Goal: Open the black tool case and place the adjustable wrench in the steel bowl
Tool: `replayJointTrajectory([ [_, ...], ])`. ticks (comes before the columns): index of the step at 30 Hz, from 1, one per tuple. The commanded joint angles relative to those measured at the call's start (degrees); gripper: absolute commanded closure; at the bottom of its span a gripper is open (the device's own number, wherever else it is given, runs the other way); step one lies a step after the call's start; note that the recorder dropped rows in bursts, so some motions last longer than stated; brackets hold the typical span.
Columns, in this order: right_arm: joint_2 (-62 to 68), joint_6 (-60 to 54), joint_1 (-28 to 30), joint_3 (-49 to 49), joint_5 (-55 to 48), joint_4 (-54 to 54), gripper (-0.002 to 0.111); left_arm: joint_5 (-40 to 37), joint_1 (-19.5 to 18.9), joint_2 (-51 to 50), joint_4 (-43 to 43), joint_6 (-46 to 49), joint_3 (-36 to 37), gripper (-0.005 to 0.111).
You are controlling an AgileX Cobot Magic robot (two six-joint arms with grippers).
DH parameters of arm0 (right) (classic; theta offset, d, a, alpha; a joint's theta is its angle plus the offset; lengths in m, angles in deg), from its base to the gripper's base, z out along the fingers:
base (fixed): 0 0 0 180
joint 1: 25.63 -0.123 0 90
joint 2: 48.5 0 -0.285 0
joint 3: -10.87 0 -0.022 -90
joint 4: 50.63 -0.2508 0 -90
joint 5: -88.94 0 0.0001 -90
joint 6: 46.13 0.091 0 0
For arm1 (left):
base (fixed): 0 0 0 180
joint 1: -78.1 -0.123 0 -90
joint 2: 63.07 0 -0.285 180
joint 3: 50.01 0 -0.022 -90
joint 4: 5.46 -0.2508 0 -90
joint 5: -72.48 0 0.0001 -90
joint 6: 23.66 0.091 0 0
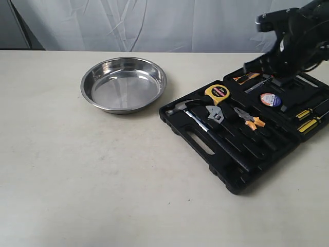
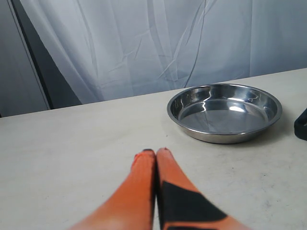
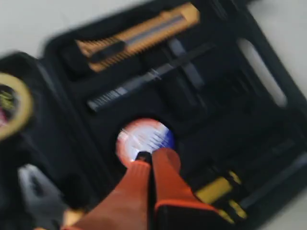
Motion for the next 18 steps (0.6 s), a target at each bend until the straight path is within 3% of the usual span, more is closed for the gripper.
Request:
replayJointTrajectory([
  [1,0.03,4.67,0.70,0.16,-16.43,6.95,0.109,0.19,0.06,-0.20,0.09,-0.05,-0.12,0.106],
  [4,0.03,-1.88,0.59,0.16,-21.43,-1.42,0.109,0.32,0.06,-0.20,0.09,-0.05,-0.12,0.106],
  [13,0.03,-42.59,0.59,0.16,-36.34,-48.15,0.109,0.32,0.06,-0.20,0.09,-0.05,-0.12,0.106],
  [18,0.03,-63.02,0.59,0.16,-36.16,-74.07,0.109,0.32,0.06,-0.20,0.09,-0.05,-0.12,0.106],
])
